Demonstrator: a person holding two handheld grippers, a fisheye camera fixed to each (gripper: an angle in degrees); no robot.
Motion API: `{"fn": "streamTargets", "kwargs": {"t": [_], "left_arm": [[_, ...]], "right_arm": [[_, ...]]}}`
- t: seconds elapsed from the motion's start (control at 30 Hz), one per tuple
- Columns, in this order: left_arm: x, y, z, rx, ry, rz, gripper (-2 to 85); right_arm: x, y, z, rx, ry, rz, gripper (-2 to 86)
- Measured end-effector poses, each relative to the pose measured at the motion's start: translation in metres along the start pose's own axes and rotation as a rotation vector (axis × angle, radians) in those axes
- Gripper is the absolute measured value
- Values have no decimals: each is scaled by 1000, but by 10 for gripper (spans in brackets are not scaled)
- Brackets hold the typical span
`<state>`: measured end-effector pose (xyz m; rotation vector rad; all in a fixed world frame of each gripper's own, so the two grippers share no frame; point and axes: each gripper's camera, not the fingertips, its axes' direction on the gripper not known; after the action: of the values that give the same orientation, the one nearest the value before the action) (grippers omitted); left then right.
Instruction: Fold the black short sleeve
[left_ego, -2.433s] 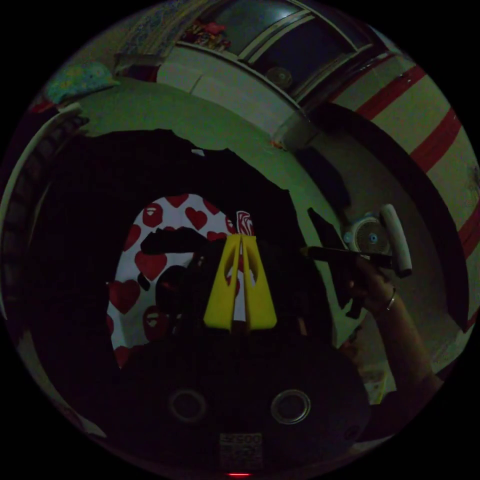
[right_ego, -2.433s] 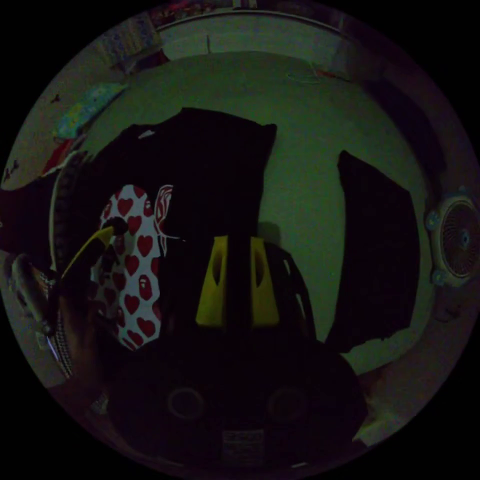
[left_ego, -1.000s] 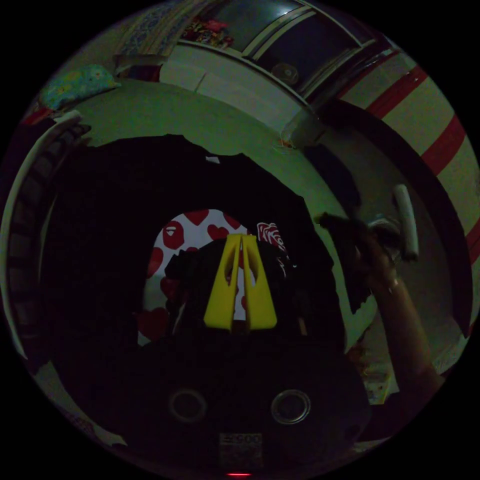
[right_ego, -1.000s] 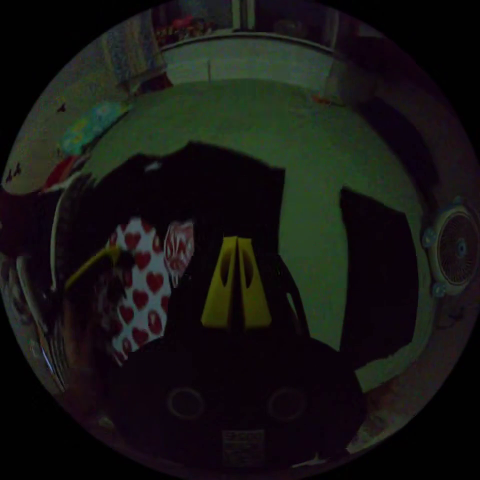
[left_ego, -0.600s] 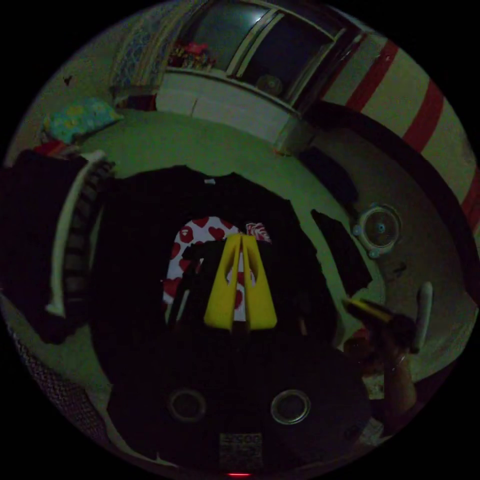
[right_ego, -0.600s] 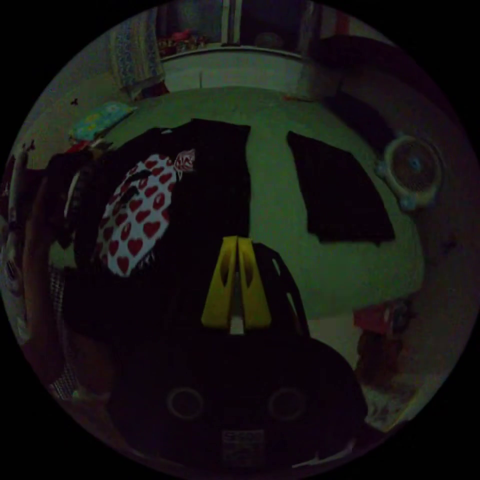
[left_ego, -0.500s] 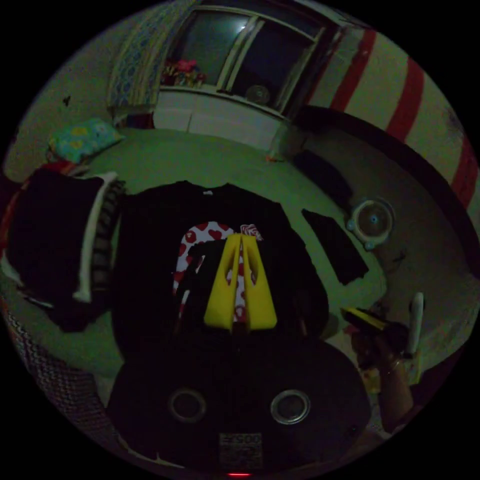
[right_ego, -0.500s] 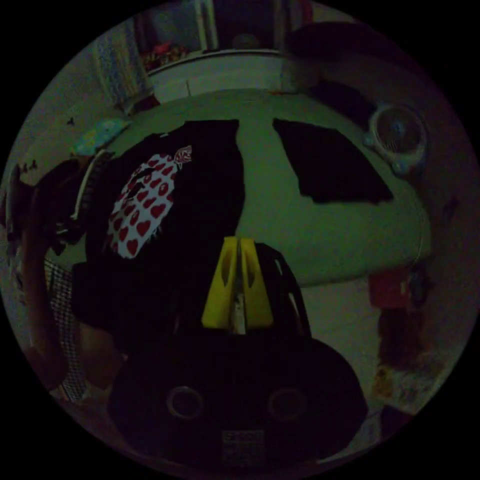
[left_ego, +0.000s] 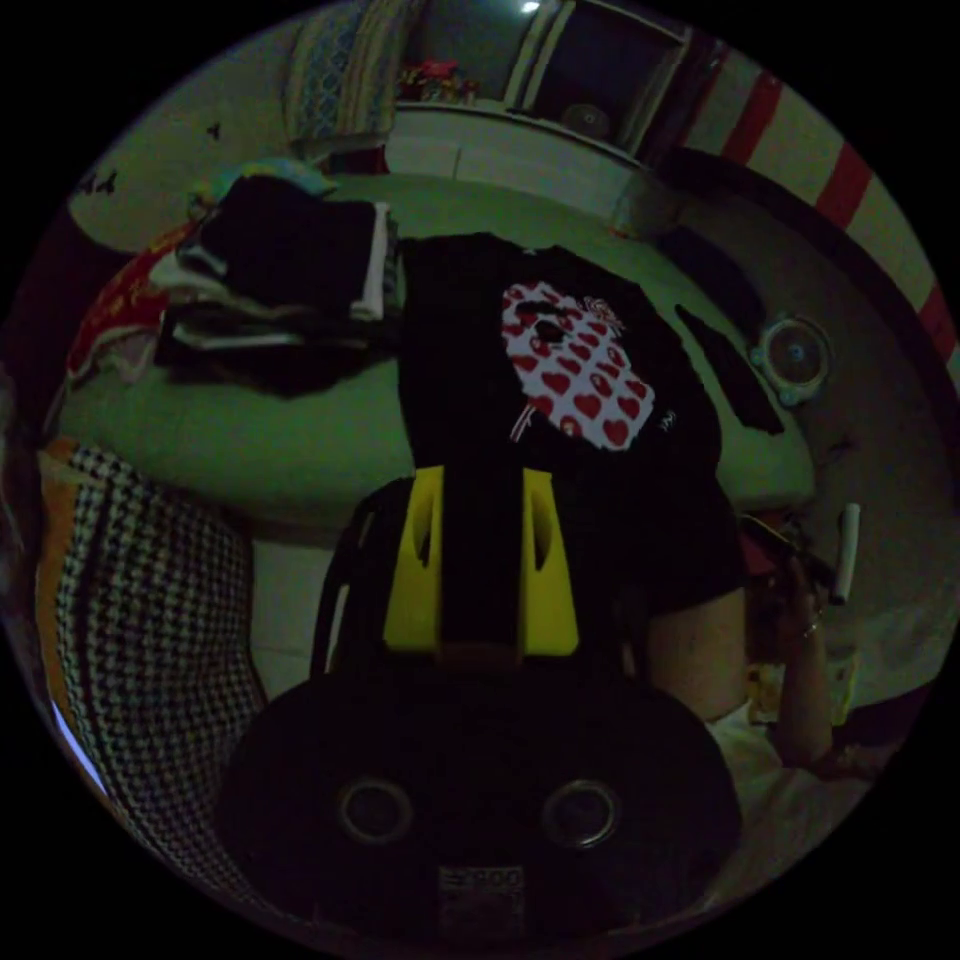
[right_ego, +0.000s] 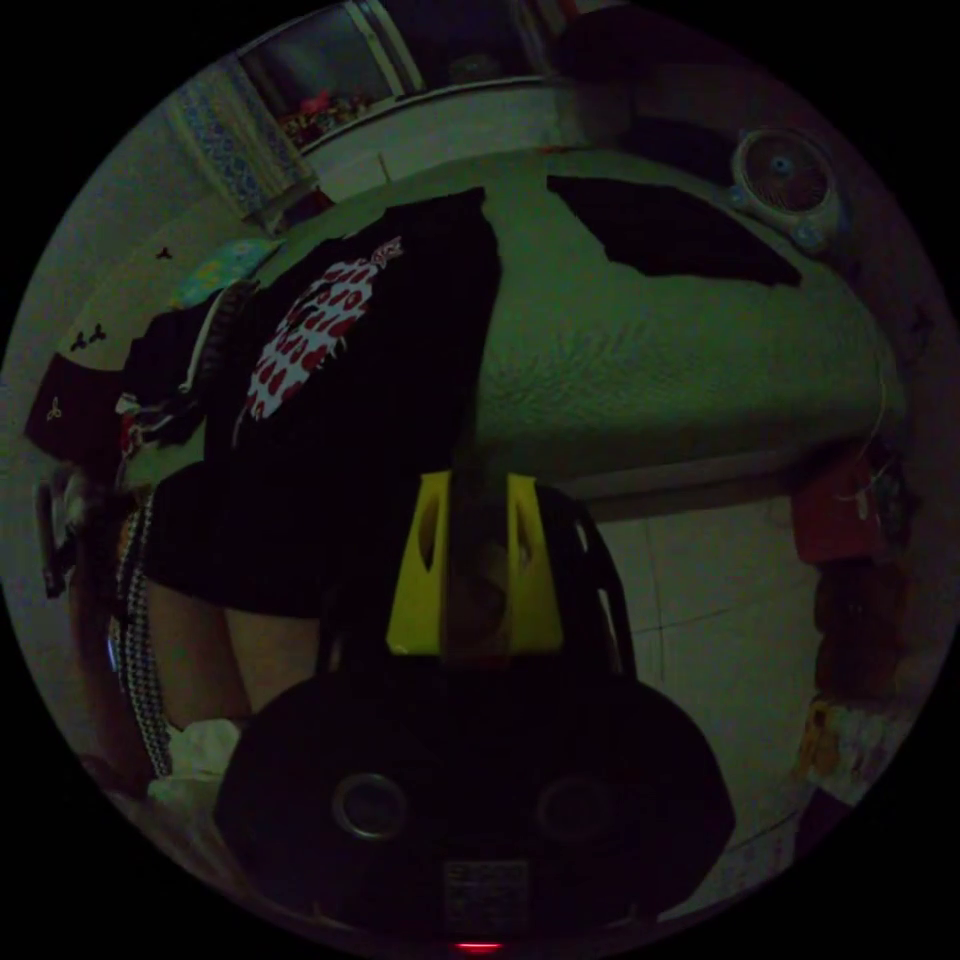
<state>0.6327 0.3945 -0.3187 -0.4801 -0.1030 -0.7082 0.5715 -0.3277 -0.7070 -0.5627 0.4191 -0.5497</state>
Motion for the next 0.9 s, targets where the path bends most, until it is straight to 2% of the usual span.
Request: {"fn": "streamTargets", "kwargs": {"t": [0.23,0.5,0.7,0.8,0.9], "left_arm": [[-15,77,-40,-58,15,65,167],[-22,141,-63,-114,53,107,174],[-28,177,-80,-127,130,103,137],[-24,193,-89,-116,181,137,96],[-19,208,-99,-97,145,169,72]], "right_arm": [[44,70,-9,-68,-138,-90,117],[79,123,-8,-142,-318,-88,102],[96,146,-5,-216,-493,-63,13],[97,157,-6,-225,-479,-73,-6],[98,167,-8,-240,-483,-85,-8]]}}
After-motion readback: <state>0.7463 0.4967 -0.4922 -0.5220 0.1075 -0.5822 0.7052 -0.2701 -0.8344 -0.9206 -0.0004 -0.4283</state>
